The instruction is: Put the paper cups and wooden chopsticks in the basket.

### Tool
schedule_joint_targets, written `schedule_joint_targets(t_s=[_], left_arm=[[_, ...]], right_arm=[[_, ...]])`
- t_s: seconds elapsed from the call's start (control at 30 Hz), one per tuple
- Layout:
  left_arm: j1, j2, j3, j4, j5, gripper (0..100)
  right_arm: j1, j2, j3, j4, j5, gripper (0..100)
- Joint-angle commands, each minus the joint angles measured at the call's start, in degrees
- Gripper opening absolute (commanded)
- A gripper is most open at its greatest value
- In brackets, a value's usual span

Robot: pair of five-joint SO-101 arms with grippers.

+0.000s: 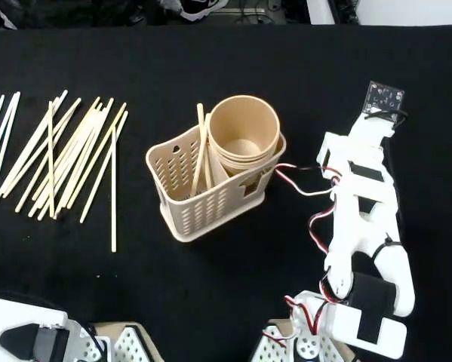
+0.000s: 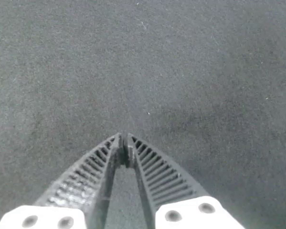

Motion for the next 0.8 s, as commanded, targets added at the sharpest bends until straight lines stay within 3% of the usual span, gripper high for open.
schedule_joint_targets(t_s=[0.0, 0.1, 0.23, 0.5, 0.77], left_arm=[[-0.31, 0.97, -0.40, -1.85, -6.24, 20], [-0.04, 4.31, -1.98, -1.85, -9.76, 20], [2.51, 7.38, -5.67, 1.49, -8.00, 20], [18.42, 5.27, -28.09, 36.57, -6.68, 20], [42.95, 5.36, -44.18, 62.68, -10.20, 24]], right_arm=[[-0.97, -0.13, -0.40, -1.23, 0.53, 1.5], [-0.97, -0.13, -0.40, -1.23, 0.53, 1.5], [-1.05, -0.13, -0.40, -1.23, 0.53, 1.5], [-1.93, -0.13, -0.31, -1.23, 0.53, 1.5], [-1.93, -0.13, -0.31, -1.23, 0.53, 1.5]])
